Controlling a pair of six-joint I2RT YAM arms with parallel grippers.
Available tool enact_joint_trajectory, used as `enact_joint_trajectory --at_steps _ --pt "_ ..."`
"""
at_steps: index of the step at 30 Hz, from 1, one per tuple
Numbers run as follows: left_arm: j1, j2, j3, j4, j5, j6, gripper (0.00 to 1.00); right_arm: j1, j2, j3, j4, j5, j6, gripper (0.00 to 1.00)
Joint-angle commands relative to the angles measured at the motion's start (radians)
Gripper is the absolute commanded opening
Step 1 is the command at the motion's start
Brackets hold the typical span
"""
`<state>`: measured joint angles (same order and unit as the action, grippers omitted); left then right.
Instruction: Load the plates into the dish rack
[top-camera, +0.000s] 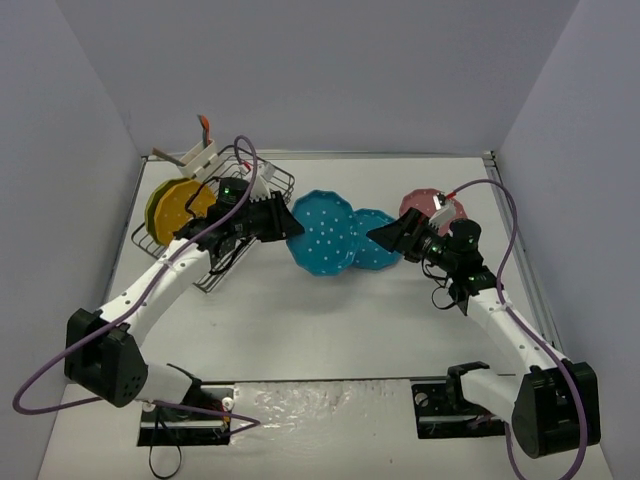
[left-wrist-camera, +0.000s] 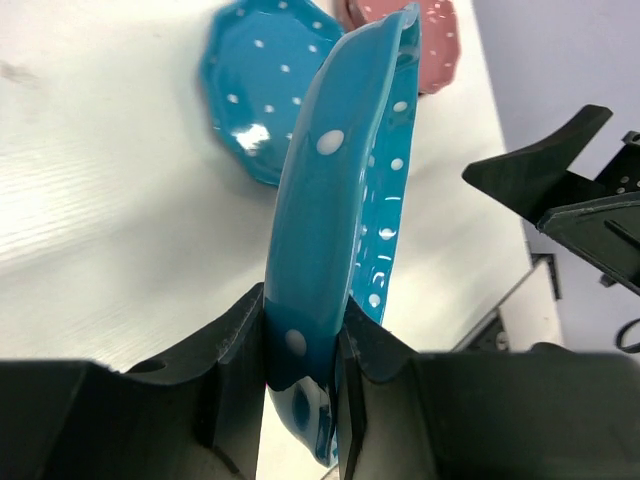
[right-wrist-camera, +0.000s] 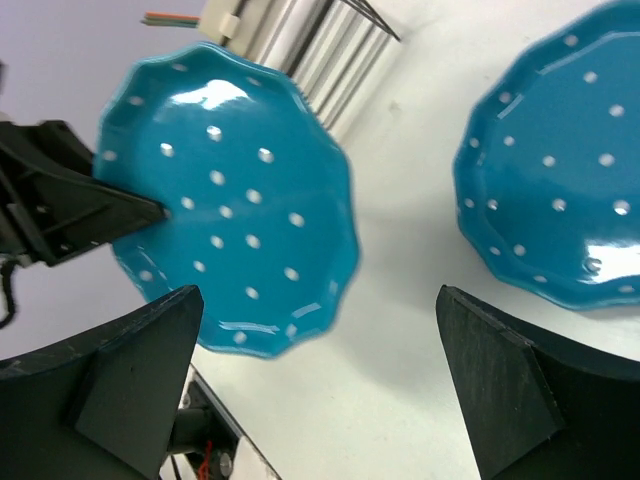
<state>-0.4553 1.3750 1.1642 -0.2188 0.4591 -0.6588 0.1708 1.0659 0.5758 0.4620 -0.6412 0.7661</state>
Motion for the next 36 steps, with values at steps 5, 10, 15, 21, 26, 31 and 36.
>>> enact_joint_trajectory --at_steps 5,10,15,21,26,31,36 --pt "0.158 -0.144 0.288 -0.204 -0.049 0.354 0.0 -0.007 -0.039 0.028 -0.052 0.01 -0.099 1.0" --pt "0.201 -0.154 0.454 -0.395 -0.251 0.657 0.0 -0.008 -0.034 0.022 -0.052 0.003 -0.109 1.0" --pt "0.216 -0.127 0.549 -0.445 -0.477 0.925 0.0 -0.01 -0.013 0.022 -0.05 -0.018 -0.119 1.0" --pt "0.24 -0.04 0.613 -0.453 -0.61 1.175 0.0 -0.017 0.006 0.029 -0.053 -0.031 -0.121 1.0" --pt "0.285 0.018 0.619 -0.432 -0.61 1.255 0.0 -0.022 0.025 0.033 -0.054 -0.039 -0.121 1.0" --pt "0.328 0.077 0.613 -0.388 -0.609 1.282 0.0 -0.023 0.038 0.032 -0.054 -0.053 -0.135 1.0" --pt "0.345 0.097 0.579 -0.367 -0.602 1.288 0.0 -0.024 0.042 0.024 -0.051 -0.053 -0.136 1.0"
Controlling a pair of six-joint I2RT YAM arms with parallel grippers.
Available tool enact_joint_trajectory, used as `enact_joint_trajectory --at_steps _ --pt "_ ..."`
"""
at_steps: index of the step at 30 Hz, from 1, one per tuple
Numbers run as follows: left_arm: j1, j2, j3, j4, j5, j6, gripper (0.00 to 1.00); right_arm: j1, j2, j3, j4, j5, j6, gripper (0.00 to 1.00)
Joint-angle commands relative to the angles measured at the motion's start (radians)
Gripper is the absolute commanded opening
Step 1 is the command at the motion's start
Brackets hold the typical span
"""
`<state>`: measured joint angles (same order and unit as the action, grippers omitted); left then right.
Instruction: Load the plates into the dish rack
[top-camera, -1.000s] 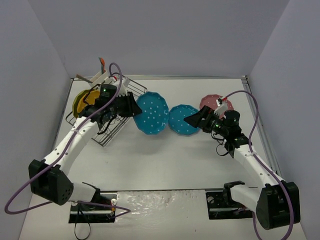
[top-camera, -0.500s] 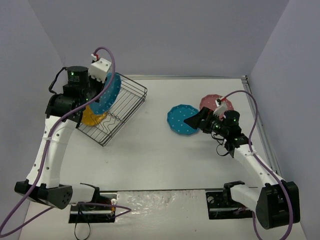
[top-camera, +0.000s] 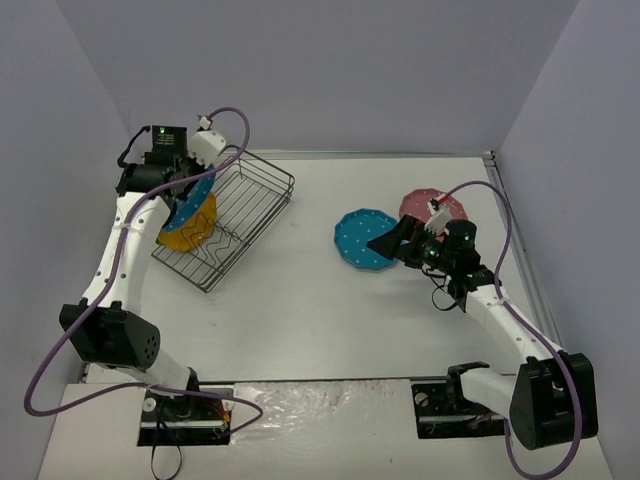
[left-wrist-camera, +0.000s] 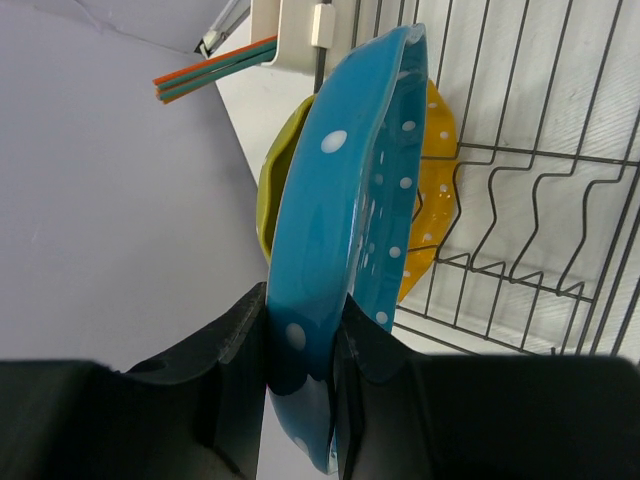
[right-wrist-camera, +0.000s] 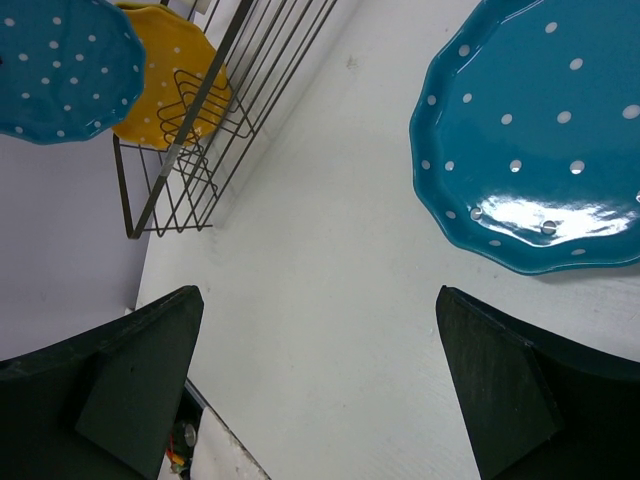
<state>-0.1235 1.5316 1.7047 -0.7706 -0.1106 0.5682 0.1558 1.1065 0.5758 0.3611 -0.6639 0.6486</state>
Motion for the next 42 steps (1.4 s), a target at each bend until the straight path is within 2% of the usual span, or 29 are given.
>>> enact_joint_trajectory --at_steps 1,21,27,31,33,37,39,42 --pt "0.014 -0.057 0.02 0.193 -0.025 0.062 0.0 -0.009 0.002 0.022 0.052 -0.029 -0.019 1.0" --pt "0.084 -0.016 -0.176 0.277 0.094 0.037 0.0 -0.015 0.014 -0.013 0.101 -0.044 0.006 1.0" --pt "0.111 -0.011 -0.25 0.356 0.111 0.013 0.0 -0.015 0.012 -0.031 0.096 -0.022 0.002 1.0" --pt "0.118 0.001 -0.288 0.407 0.117 -0.003 0.1 -0.016 0.009 -0.048 0.1 -0.012 0.002 1.0" --pt "0.117 0.008 -0.293 0.422 0.139 -0.017 0.23 -0.016 0.001 -0.052 0.094 0.001 0.002 1.0" --pt "0.119 0.006 -0.307 0.456 0.128 -0.04 0.4 -0.016 -0.029 -0.047 0.046 0.069 -0.021 1.0" --pt "0.117 -0.004 -0.309 0.464 0.127 -0.057 0.46 -0.016 -0.036 -0.038 -0.012 0.143 -0.053 0.99" --pt "0.118 -0.011 -0.296 0.453 0.12 -0.071 0.51 -0.016 -0.053 -0.031 -0.055 0.226 -0.07 0.98"
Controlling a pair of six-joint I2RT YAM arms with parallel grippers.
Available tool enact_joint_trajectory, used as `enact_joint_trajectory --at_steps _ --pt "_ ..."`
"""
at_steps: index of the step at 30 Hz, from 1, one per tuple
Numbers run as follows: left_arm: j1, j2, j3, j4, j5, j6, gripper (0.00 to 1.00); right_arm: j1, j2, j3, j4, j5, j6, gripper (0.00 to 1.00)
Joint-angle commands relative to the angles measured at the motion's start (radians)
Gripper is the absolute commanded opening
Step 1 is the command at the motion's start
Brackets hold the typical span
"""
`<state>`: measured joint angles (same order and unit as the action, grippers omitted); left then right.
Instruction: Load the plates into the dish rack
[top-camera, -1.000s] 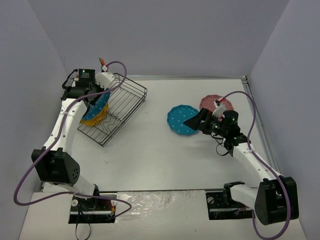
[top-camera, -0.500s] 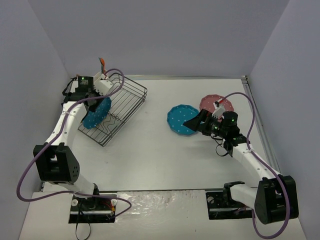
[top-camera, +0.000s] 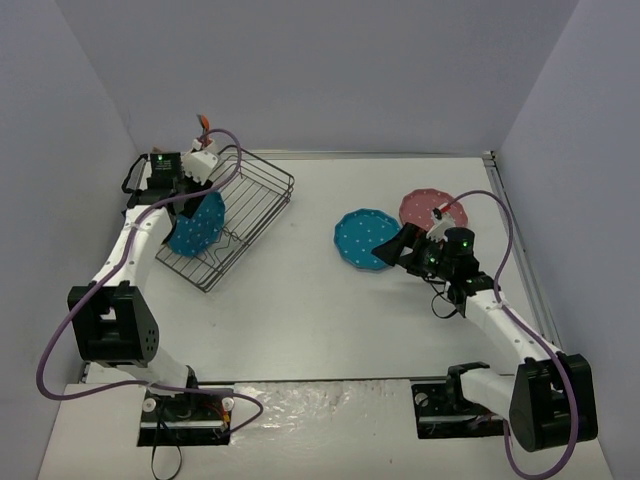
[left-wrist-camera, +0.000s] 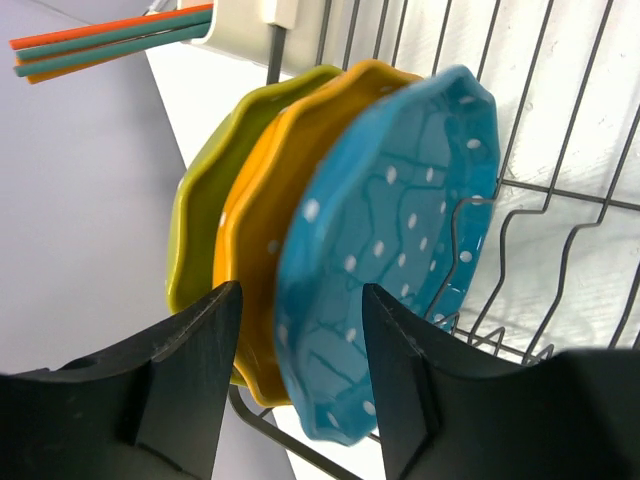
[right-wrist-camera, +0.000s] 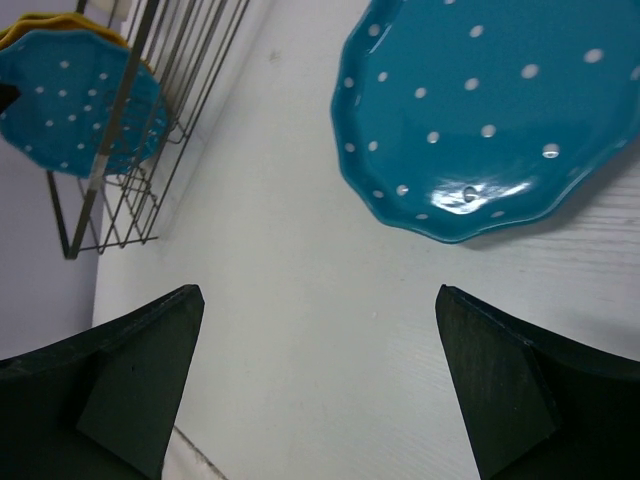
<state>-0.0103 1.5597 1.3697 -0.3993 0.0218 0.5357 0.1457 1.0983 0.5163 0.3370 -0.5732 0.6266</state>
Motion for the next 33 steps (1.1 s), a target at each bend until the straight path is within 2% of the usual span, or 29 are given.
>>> enact_joint_trajectory --at_steps 1,5,9,15,20,26,33 --pt "0.004 -0.045 0.043 0.082 -0.013 -0.045 0.52 -0.006 -0.046 0.028 -0.042 0.154 -0.051 0.98" --pt "0.003 -0.083 0.057 0.084 -0.003 -0.077 0.59 -0.006 -0.028 0.029 -0.068 0.246 -0.051 0.97" --pt "-0.03 -0.141 0.103 0.053 -0.055 -0.213 0.62 -0.004 0.018 0.048 -0.098 0.343 -0.04 0.97" --pt "-0.092 -0.315 0.05 0.028 -0.1 -0.521 0.85 0.014 0.125 0.116 -0.143 0.475 -0.039 0.97" --pt "-0.099 -0.426 -0.036 -0.005 -0.072 -0.656 0.96 0.061 0.225 0.181 -0.161 0.56 -0.046 0.95" --pt "-0.1 -0.576 -0.254 0.031 -0.079 -0.777 0.97 0.119 0.354 0.251 -0.178 0.664 0.012 0.88" --pt "-0.1 -0.662 -0.406 0.067 -0.022 -0.884 0.97 0.151 0.492 0.307 -0.179 0.718 0.071 0.82"
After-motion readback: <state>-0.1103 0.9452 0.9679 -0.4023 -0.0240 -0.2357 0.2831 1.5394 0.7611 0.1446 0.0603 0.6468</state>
